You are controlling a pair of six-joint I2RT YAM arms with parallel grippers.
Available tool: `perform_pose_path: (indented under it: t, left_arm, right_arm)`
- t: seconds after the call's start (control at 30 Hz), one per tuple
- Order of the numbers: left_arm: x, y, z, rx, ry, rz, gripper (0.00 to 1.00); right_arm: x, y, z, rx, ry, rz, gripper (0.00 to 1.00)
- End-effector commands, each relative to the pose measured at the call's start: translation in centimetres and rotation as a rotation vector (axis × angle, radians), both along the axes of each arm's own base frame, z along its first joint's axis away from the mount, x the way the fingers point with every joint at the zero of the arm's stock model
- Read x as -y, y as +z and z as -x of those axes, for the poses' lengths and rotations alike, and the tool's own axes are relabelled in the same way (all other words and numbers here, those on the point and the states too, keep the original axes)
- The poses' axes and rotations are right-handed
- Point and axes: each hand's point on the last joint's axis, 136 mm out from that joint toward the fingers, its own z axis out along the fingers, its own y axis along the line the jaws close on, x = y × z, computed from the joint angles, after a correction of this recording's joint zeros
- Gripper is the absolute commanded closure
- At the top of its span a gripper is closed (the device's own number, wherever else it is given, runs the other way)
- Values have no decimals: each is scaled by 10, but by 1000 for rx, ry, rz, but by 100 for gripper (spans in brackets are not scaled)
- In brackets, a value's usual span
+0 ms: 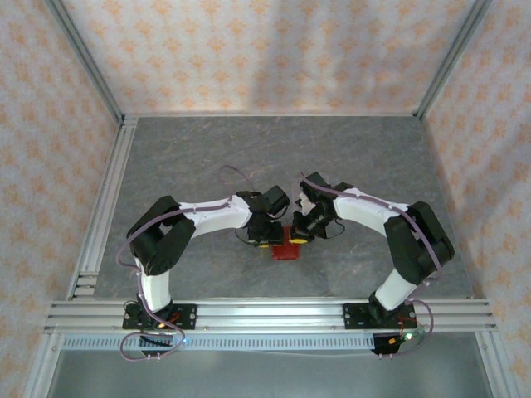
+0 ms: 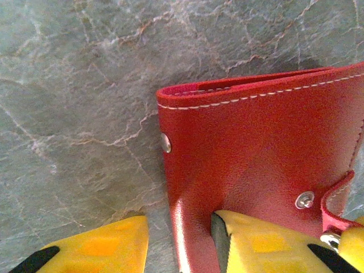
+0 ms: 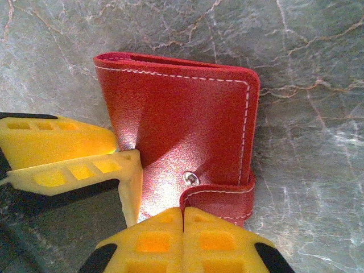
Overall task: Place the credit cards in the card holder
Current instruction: Close the button on the card holder.
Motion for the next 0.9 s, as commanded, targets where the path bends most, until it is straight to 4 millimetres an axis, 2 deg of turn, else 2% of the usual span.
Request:
perform_pose_path:
  t: [0.0,0.43,0.87]
  left_arm:
    - [-7,-17,12,-30,1,-47,63]
    - [-8,-17,12,-29,2,-48,63]
    - [-8,-17,12,-32,0,-50,63]
  right_arm:
    - [-8,7,-7,5,-4,-40,93]
    - [-9,7,-7,-2,-11,-48,87]
    - [-11,8,-8,-8,-6,-59,87]
